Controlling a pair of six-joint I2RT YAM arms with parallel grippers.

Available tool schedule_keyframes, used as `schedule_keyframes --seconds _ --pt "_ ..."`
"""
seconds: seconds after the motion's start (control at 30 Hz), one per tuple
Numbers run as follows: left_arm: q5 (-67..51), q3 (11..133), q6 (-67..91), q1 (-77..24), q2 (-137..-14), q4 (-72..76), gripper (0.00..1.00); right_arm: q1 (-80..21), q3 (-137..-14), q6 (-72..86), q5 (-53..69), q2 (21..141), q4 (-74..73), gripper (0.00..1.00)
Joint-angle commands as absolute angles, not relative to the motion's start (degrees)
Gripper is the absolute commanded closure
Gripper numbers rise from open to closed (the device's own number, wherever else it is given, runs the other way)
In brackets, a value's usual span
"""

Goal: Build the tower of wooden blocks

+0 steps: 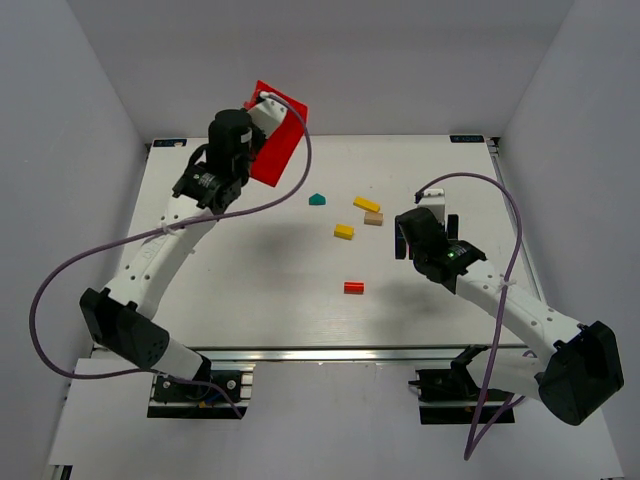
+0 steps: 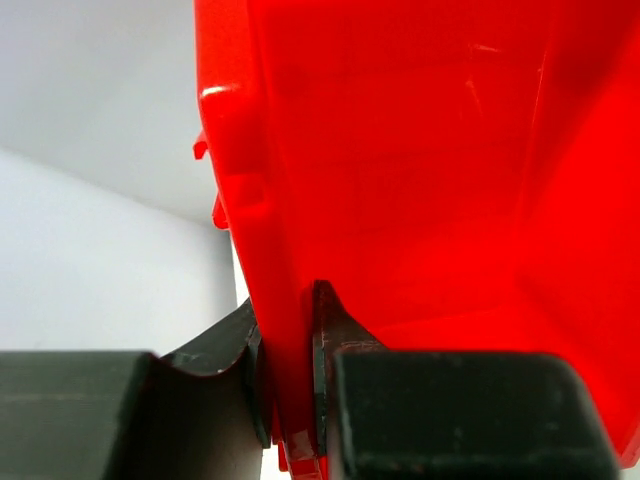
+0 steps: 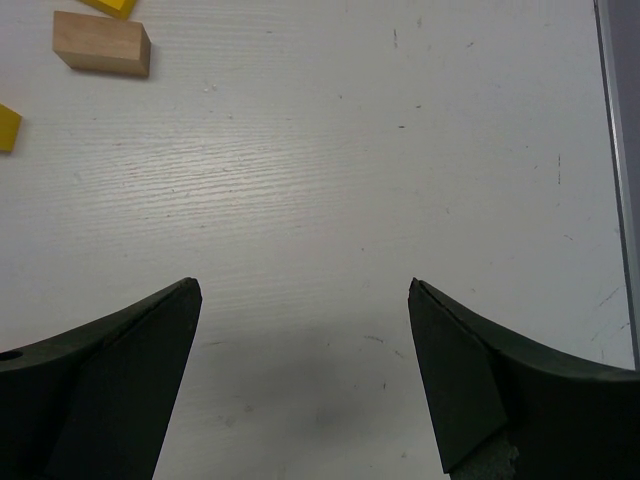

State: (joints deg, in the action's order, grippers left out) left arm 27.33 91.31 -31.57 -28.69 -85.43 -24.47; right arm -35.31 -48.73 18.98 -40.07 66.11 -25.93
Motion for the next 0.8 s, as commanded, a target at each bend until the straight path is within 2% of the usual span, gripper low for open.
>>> schedule_keyframes --seconds 0.0,0.13,0.3,0.5,0.77 --pt "18.2 88.9 -23.5 -23.0 -91.3 -31.9 1.00 -35.1 -51.4 17.5 -38.4 66.3 -24.2 0.11" --pt "10.4 86.0 -21.1 -15.0 -92.5 -29.3 1.00 -34.6 -52.1 16.7 -37.3 67.7 -23.9 0.11" --pt "6.3 88.0 -18.3 -5.7 -100.8 -30.4 1.00 -33.9 -52.9 15.5 -33.4 69.7 -22.6 0.11" --pt "2.6 94.2 -15.8 0.1 -108.7 -35.1 1.00 -34.3 -52.3 9.0 -20.6 71.9 -20.8 0.11" --pt "2.4 97.0 -12.8 5.0 -113.0 -38.4 0.71 -34.3 -51.0 7.5 -17.8 71.5 -19.3 0.11"
